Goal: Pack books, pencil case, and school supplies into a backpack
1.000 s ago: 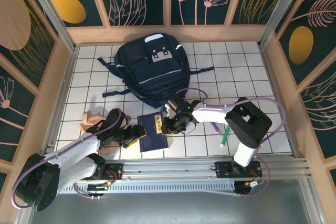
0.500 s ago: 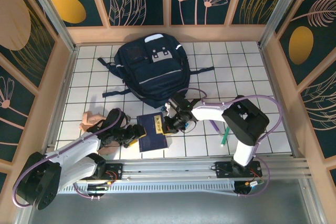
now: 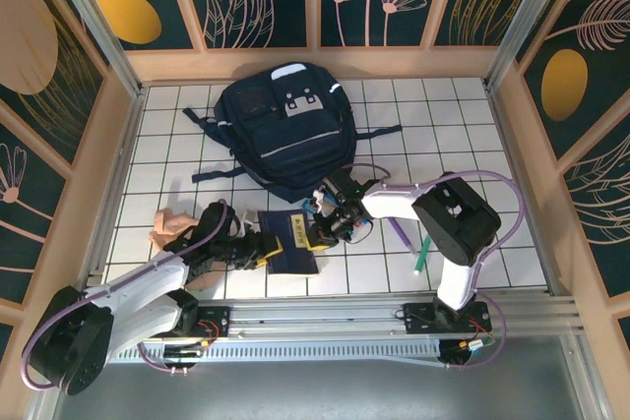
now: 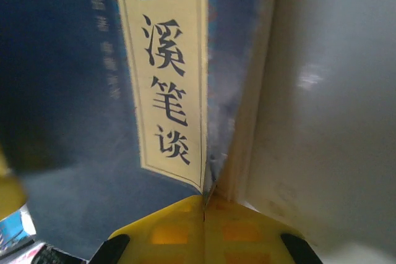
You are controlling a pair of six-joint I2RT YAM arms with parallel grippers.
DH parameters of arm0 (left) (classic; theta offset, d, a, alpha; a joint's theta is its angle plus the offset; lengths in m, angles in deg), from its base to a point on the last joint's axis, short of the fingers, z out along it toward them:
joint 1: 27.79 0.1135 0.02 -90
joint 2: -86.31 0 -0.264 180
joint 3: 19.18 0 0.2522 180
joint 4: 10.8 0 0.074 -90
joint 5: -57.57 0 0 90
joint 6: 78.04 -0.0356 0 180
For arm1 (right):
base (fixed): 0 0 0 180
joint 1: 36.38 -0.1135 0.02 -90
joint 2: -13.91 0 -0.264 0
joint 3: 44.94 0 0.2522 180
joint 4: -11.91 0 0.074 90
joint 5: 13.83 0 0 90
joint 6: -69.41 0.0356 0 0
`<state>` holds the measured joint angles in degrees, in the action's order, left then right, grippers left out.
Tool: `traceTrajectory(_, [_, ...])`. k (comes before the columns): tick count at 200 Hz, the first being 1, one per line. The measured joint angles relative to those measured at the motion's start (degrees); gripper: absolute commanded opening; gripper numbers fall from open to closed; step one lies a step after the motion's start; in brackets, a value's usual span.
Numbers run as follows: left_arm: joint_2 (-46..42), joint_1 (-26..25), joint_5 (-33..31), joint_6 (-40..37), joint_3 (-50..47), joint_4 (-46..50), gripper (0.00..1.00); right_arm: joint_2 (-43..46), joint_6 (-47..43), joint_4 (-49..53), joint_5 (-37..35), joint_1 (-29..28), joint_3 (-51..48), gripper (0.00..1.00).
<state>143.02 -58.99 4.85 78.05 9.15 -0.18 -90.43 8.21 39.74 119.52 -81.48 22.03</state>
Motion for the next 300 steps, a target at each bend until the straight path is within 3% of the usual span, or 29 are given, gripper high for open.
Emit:
traceTrajectory(31, [1.6,-0.2,2.8,1.6,0.0,-6.8,0.34,-0.1,0.0,-1.3,1.8,0.0,0.0,0.04])
traceTrajectory(47, [2.7,-0.3,2.7,1.6,0.0,-7.0,0.29,-0.4,0.0,-1.7,2.2,0.0,0.0,0.07])
traceTrajectory(80, [3.3,-0.3,1.9,1.2,0.2,-6.1,0.12,-0.4,-0.3,-2.2,2.8,0.0,-0.1,0.31])
traceTrajectory(91, [3.3,-0.3,1.3,1.2,0.5,-5.1,0.0,0.2,-0.3,-3.1,3.2,0.1,-0.6,0.39])
traceTrajectory(152, [-2.7,-0.4,2.0,-1.1,6.9,-4.1,0.0,15.9,0.1,-7.9,1.8,3.9,-7.2,0.54])
traceTrajectory(182, [-3.4,-0.4,6.7,-2.0,11.6,-8.1,0.0,28.6,0.6,-10.6,2.2,6.4,-8.9,0.56])
traceTrajectory(222, [-1.9,-0.4,15.3,-3.3,19.6,-11.4,0.0,39.7,2.6,-17.1,5.7,8.5,-10.0,0.69])
traceTrajectory(243, [-1.8,-0.4,19.2,-4.0,21.8,-13.6,0.0,42.3,6.3,-23.6,9.9,9.8,-12.0,0.68])
traceTrajectory(264, [-1.8,-0.4,21.5,-3.9,22.1,-16.7,0.0,42.5,13.2,-33.9,14.7,10.3,-14.7,0.61])
traceTrajectory(290, [-1.8,-0.4,23.1,-4.2,22.2,-19.1,0.0,42.4,23.5,-47.2,18.3,10.6,-17.2,0.3])
traceTrajectory(300, [-1.8,-0.4,23.2,-5.0,22.3,-19.2,0.0,42.4,26.6,-51.8,19.1,10.6,-17.5,0.14])
